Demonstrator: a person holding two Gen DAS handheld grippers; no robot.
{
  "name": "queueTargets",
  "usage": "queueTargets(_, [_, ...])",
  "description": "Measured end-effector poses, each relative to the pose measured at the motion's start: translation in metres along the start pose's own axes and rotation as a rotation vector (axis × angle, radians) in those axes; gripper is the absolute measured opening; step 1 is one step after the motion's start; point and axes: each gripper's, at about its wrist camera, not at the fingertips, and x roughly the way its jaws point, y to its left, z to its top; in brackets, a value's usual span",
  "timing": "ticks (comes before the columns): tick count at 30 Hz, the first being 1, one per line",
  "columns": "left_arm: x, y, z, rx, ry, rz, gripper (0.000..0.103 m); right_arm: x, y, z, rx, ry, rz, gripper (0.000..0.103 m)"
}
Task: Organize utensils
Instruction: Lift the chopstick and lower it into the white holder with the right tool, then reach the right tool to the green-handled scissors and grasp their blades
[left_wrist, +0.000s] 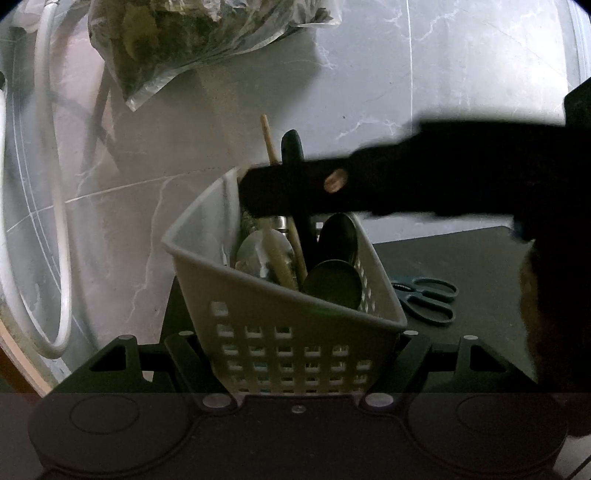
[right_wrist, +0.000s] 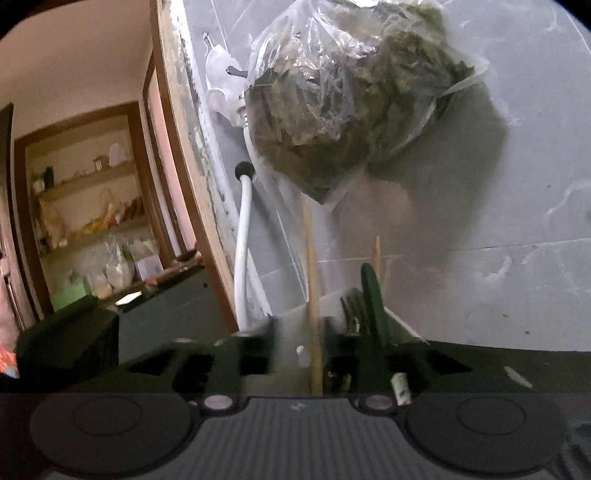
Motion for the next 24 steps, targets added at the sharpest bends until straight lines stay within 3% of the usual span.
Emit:
queueTargets(2, [0.000, 0.000, -0.002, -0.002, -0.009, 0.000, 0.076, -0.012, -0.001, 0.009, -0.003, 0.007, -0.022, 0.064])
queueTargets(6, [-0.003, -0.003, -0.006, -0.015, -0.025, 0.010, 0.076, -0.037, -0.012, 0.027, 0.027, 0.017, -0.251, 0.102])
queueTargets(11, [-0.006, -0.006, -0.010, -0.039, -0.024, 0.019, 0.076, -0.047, -0.049, 0.030, 0.140, 0.161, -0.566, 0.103])
queueTargets(14, [-0.008, -0.007, -0.009, -0.038, -0.017, 0.023, 0.076, -0.046, -0.071, 0.019, 0.192, 0.268, -0.690, 0.103])
queueTargets(18, [-0.008, -0.008, -0.007, -0.037, -0.005, 0.029, 0.077, -0.055, -0.090, 0.006, 0.306, 0.283, -0.706, 0.103])
queueTargets(24, [-0.009, -0.010, -0.005, -0.046, 0.006, 0.050, 0.077, -0.047, -0.101, -0.002, 0.311, 0.338, -0.719, 0.103])
